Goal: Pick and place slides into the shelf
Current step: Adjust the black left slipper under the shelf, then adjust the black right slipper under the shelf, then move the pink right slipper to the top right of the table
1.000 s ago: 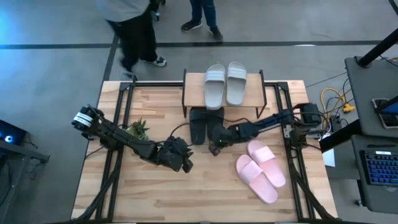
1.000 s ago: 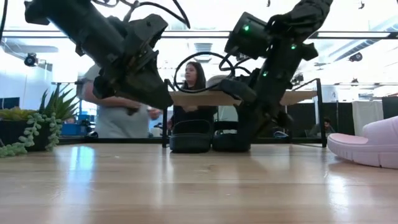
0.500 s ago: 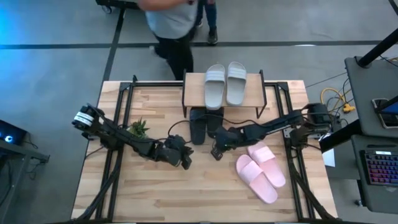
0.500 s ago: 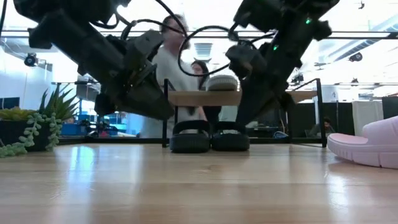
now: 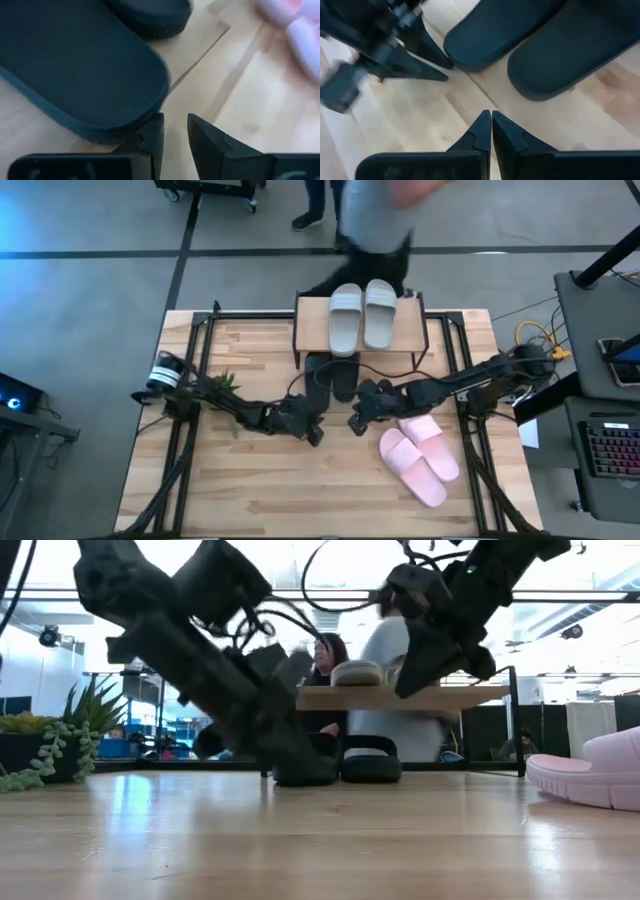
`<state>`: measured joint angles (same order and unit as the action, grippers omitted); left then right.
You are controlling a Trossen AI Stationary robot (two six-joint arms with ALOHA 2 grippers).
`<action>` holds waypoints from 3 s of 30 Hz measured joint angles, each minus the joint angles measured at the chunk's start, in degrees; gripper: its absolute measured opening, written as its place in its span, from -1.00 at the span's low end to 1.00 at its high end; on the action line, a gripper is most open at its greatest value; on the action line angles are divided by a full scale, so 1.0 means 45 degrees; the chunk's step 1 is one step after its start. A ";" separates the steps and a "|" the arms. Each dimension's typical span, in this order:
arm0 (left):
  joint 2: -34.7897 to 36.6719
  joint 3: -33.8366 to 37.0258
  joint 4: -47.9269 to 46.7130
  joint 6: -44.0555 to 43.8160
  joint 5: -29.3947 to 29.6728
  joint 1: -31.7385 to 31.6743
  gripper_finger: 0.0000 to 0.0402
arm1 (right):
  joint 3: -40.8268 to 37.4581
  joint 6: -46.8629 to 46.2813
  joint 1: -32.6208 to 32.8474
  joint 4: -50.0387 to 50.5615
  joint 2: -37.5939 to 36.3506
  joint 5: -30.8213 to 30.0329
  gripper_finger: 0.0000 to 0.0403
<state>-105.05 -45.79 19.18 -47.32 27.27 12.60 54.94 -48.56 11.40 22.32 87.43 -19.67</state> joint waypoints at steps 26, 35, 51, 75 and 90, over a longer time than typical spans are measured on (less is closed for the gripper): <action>0.0321 -0.0253 0.0322 0.2619 0.0389 -0.2660 -0.64 | -0.0251 0.0127 0.0165 0.0333 -0.0222 -0.0306 -0.96; 0.2601 -0.0069 -0.1959 0.2250 0.0424 -0.0651 -0.64 | -0.0968 -0.1862 0.0005 -0.0298 -0.0078 0.0238 -0.96; 0.4460 0.0220 -0.4184 0.1259 0.1324 0.1571 -0.64 | -0.0789 -0.0737 -0.0950 -0.2742 0.2809 0.0180 -0.96; 0.4428 0.0235 -0.4163 0.1381 0.1724 0.1627 -0.64 | -0.0797 0.1166 -0.3167 -0.4200 0.3076 -0.0411 -0.96; 0.4423 0.0235 -0.4105 0.1381 0.1671 0.1618 -0.64 | -0.0797 -0.1712 -0.0349 0.2368 -0.0767 0.0755 -0.96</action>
<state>-85.14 -44.73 0.71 -41.10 34.79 19.88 51.35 -56.26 9.83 32.97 83.98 -16.27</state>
